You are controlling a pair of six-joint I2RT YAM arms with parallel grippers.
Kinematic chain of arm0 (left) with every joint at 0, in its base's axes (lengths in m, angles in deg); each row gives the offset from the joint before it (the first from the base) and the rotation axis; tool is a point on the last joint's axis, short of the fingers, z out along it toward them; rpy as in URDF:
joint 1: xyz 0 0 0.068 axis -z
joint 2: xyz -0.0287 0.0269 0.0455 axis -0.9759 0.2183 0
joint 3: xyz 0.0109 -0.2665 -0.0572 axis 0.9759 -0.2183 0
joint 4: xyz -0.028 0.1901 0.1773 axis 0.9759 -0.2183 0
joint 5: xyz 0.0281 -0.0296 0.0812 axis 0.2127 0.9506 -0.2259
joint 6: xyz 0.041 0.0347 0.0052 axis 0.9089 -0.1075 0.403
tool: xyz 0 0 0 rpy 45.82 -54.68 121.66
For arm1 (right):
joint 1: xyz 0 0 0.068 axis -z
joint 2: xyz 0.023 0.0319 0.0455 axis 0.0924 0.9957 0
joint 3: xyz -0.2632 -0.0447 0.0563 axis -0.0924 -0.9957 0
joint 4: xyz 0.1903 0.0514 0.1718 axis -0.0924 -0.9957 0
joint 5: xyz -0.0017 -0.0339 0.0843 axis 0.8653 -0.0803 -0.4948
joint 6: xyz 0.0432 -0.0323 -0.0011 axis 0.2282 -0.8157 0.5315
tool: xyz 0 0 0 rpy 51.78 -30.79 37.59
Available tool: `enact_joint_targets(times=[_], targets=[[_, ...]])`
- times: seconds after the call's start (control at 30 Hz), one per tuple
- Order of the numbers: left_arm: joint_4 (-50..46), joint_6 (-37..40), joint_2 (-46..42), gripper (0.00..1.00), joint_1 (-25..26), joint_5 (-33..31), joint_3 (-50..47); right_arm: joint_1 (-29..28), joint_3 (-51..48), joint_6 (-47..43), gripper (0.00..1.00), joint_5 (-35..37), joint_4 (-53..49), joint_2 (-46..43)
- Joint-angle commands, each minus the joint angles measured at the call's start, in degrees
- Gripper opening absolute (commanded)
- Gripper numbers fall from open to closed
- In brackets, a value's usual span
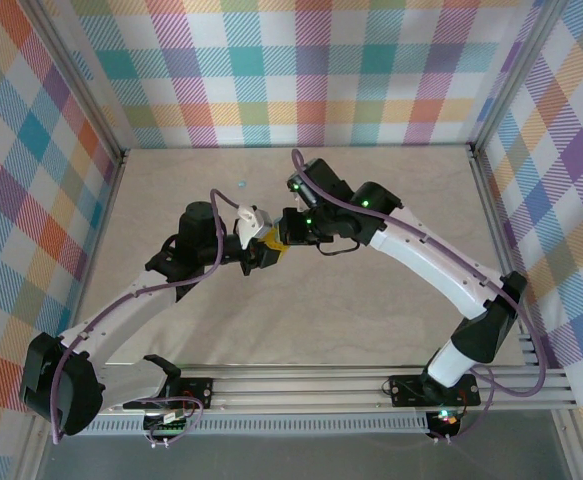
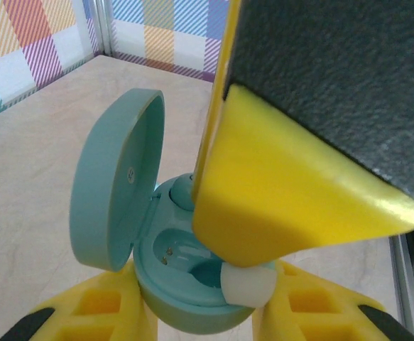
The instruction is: Insert the wireless bluetooth earbuds into the charging case
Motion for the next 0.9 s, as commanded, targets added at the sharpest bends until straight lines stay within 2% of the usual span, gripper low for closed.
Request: enact_joint_targets(times=[0.0,0.3,0.87], targets=[[2.2,0.2,-1.6,0.2,0.9,1.2,1.9,-0.5,0.9,-1.2,0.09,1.8,-2.7,0.3],[3.3,-0.9,-2.2,0.2,1.0,1.2,1.2,-0.5,3.8,-2.0,0.11,4.1,-7.2,2.7],[3.3,-1.1,-3.4,0.2,1.2,1.4,0.5,-0.5,5.5,-2.4,0.11,6.5,-6.8,4.3]])
